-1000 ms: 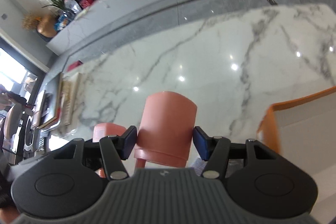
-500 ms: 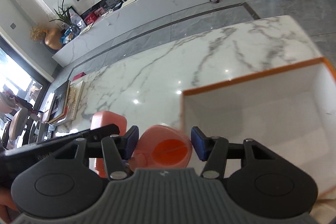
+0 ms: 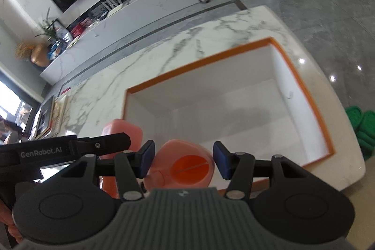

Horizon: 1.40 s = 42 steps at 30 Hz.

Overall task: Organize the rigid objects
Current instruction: 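Carry the pink bottle and pink cup with both grippers over the orange box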

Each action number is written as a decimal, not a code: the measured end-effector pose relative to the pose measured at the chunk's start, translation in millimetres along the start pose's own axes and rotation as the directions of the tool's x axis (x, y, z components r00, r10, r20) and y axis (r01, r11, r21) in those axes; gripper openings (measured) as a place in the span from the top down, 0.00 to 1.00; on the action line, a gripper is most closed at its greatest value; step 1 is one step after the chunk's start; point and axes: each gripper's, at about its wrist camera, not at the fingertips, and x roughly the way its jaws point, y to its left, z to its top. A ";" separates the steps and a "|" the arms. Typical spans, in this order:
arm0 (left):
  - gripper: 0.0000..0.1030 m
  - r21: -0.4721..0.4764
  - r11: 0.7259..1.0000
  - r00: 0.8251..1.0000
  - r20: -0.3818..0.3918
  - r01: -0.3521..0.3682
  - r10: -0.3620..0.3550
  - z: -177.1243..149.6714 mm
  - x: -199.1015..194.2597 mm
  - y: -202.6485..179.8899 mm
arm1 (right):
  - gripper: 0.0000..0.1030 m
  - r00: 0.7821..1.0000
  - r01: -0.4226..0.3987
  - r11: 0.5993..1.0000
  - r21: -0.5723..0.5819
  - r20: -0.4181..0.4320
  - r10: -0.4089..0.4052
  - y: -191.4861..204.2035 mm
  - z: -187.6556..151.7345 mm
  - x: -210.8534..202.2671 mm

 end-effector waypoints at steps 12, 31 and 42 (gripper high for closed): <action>0.53 0.094 0.971 0.976 -0.010 -0.218 0.219 35.1 74.5 -28.0 | 0.46 0.998 0.037 0.999 -0.033 -0.043 -0.038 -33.3 30.5 61.3; 0.52 0.330 0.804 0.850 -0.008 -0.494 0.526 39.8 151.9 -37.4 | 0.46 0.985 0.059 0.991 -0.116 -0.155 -0.077 -35.3 46.2 132.3; 0.45 0.322 0.823 0.868 -0.008 -0.467 0.496 41.8 145.7 -24.9 | 0.46 0.982 0.081 0.990 -0.119 -0.163 -0.100 -29.4 40.5 132.6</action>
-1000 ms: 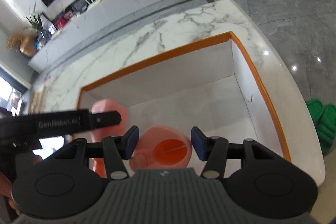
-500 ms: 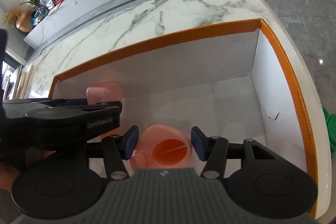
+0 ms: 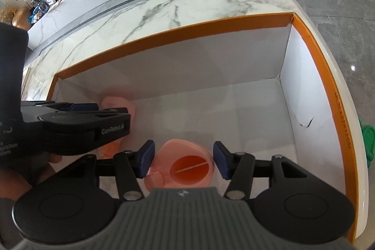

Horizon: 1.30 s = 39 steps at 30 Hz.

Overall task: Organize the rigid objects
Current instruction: 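Carry the pink bottle and pink cup with both grippers over the orange box, then lower the pink bottle into the orange box and open the left gripper, then lower the pink cup beside the bottle and open the right gripper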

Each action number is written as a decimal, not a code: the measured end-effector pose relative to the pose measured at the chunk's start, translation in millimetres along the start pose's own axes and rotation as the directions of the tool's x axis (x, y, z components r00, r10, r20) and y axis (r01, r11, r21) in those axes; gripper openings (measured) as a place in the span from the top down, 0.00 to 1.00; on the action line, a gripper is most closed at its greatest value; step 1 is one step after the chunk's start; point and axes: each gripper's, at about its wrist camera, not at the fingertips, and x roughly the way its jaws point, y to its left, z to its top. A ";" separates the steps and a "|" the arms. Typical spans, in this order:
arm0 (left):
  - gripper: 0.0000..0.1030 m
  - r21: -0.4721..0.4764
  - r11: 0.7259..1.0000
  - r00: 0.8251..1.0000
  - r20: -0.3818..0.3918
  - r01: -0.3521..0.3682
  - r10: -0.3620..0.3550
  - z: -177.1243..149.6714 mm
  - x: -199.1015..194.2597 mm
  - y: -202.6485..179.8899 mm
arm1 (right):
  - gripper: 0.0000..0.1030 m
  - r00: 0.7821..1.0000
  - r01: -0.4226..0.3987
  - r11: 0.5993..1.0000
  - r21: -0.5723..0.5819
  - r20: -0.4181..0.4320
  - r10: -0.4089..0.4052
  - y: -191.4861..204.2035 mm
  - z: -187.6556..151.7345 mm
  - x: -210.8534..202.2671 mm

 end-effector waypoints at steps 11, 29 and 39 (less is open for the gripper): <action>0.32 -0.105 0.976 0.967 0.191 0.192 -0.169 -9.8 -72.3 54.3 | 0.45 1.000 0.012 1.000 -0.025 0.009 -0.012 14.2 0.8 -5.3; 0.69 -0.325 0.860 0.919 0.138 0.394 -0.369 -42.7 -40.9 122.4 | 0.47 0.999 -0.044 0.996 -0.078 -0.021 0.043 44.5 31.0 37.1; 0.69 -0.327 0.848 0.908 0.131 0.418 -0.397 -44.7 -38.9 126.8 | 0.41 0.997 -0.026 0.997 -0.067 -0.074 0.021 47.9 29.9 30.9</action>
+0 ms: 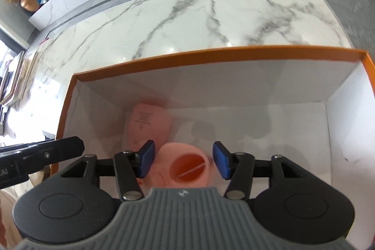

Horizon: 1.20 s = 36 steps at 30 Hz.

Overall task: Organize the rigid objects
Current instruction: 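Lower the pink cup beside the bottle and open the right gripper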

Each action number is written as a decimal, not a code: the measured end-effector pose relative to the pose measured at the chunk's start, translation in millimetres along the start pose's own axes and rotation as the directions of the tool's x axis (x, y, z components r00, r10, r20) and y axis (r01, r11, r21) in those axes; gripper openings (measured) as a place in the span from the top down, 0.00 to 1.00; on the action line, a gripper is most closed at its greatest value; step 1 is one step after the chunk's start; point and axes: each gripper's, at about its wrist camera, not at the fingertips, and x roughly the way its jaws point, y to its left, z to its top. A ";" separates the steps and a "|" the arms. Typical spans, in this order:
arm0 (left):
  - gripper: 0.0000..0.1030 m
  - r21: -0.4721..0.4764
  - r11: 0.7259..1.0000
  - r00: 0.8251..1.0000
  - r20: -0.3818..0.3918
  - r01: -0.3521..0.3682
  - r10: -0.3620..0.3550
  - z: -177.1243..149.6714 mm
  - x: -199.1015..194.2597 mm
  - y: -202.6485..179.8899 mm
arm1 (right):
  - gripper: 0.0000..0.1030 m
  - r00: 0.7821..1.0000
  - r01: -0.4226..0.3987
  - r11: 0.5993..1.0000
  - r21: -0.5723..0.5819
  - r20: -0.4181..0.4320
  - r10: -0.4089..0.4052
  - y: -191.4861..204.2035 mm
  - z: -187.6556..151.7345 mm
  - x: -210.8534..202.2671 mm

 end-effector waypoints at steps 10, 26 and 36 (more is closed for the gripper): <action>0.69 -0.003 1.000 1.000 -0.005 0.012 -0.012 -2.4 -1.2 1.4 | 0.42 0.981 0.031 0.993 0.118 -0.191 -0.008 -12.8 -6.2 -2.2; 0.69 0.014 1.000 1.000 -0.011 -0.005 0.005 -4.3 -3.8 -3.2 | 0.45 0.998 0.053 0.998 -0.020 0.044 -0.052 8.3 -18.8 -7.8; 0.69 0.017 1.000 1.000 -0.008 -0.008 0.008 -5.7 -4.1 -3.0 | 0.46 0.991 0.053 0.999 0.009 -0.126 -0.051 1.1 -29.1 17.0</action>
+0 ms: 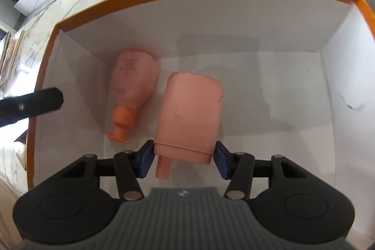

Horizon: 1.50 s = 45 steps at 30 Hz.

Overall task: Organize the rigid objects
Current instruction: 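Lower the pink cup beside the bottle and open the right gripper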

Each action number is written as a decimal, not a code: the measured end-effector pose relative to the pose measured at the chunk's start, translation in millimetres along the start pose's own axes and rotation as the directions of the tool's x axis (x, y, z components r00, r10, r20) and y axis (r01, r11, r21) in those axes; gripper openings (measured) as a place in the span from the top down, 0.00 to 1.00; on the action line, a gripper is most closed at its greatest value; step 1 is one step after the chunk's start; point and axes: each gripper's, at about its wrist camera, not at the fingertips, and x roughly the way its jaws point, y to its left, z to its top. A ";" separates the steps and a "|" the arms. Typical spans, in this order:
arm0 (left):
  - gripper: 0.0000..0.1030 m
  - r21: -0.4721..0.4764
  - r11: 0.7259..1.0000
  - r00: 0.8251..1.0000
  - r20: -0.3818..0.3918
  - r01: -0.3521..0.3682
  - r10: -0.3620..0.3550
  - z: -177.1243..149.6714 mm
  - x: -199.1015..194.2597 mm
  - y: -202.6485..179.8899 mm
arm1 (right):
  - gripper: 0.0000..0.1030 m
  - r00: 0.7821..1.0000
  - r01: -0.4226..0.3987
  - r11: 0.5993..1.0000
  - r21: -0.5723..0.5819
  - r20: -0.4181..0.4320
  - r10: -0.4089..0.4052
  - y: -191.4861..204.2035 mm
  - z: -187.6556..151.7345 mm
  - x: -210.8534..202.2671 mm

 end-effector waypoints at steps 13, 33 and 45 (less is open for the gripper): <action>0.70 -0.003 1.000 1.000 -0.004 0.006 -0.006 0.9 0.3 -1.1 | 0.30 0.999 0.007 0.987 -0.161 0.035 -0.001 26.5 35.6 2.2; 0.70 0.002 1.000 1.000 -0.001 0.014 -0.014 0.4 -1.1 0.1 | 0.43 0.995 -0.007 0.916 -0.400 0.092 0.048 49.1 26.8 2.6; 0.72 0.013 1.000 1.000 0.006 0.012 -0.012 0.4 -0.3 0.6 | 0.44 0.990 -0.048 0.950 -0.309 0.112 0.086 42.4 34.9 -0.8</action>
